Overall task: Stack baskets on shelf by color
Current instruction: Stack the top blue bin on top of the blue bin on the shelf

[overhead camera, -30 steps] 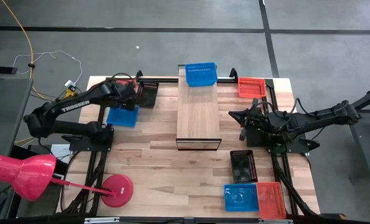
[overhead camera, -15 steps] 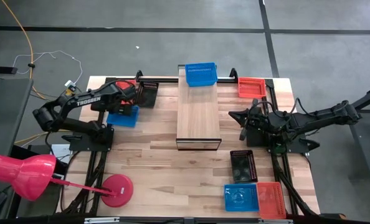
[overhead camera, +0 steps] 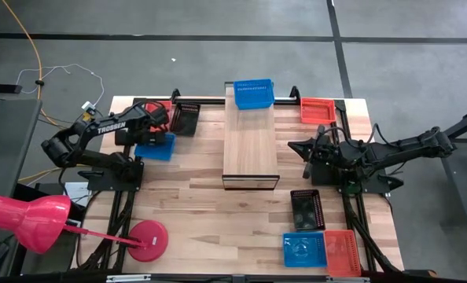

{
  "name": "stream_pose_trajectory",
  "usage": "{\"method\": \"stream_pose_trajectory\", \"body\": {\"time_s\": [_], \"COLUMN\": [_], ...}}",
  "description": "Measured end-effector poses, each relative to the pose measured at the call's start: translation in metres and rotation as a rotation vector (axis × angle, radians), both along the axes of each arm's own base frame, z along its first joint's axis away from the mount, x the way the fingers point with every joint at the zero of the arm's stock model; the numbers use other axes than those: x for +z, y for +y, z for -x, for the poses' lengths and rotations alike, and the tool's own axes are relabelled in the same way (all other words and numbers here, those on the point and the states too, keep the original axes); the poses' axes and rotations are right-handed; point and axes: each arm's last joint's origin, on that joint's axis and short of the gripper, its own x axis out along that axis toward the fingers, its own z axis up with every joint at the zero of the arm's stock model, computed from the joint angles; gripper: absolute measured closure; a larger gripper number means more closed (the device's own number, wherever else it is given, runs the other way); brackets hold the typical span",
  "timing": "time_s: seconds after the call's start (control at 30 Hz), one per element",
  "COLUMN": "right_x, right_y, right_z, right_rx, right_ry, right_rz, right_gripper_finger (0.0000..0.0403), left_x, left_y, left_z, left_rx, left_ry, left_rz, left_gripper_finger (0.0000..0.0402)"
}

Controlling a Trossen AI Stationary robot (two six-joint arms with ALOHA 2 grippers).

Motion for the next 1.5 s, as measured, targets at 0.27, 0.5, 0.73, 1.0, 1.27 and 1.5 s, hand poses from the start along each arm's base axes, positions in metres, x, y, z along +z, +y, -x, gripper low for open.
{"method": "stream_pose_trajectory", "body": {"time_s": [0.27, 0.5, 0.73, 1.0, 1.27, 1.5], "right_x": [0.0, 0.0, 0.001, 0.001, 0.001, 0.001], "right_y": [0.0, 0.0, 0.0, 0.0, 0.0, 0.0], "right_z": [0.0, 0.0, 0.0, 0.0, 0.0, 0.0], "right_rx": [0.001, 0.002, 0.004, 0.003, 0.002, 0.001], "right_ry": [-0.001, 0.001, 0.007, -0.003, -0.007, -0.013], "right_rz": [0.002, 0.014, 0.036, 0.027, 0.014, 0.0], "right_gripper_finger": [0.0403, 0.0403, 0.0403, 0.0403, 0.0403, 0.0403], "left_x": [-0.014, -0.009, 0.025, 0.094, 0.168, 0.214], "left_y": [-0.003, -0.007, -0.012, -0.026, -0.042, -0.036], "left_z": [0.002, 0.003, -0.007, -0.012, -0.02, -0.057], "left_rx": [0.002, -0.012, -0.068, -0.125, -0.289, -0.46], "left_ry": [-0.029, -0.026, -0.082, -0.223, -0.521, -0.895], "left_rz": [-0.015, 0.08, 0.09, 0.044, -0.173, -0.606], "left_gripper_finger": [0.024, 0.0346, 0.0388, 0.0401, 0.0401, 0.0401]}}
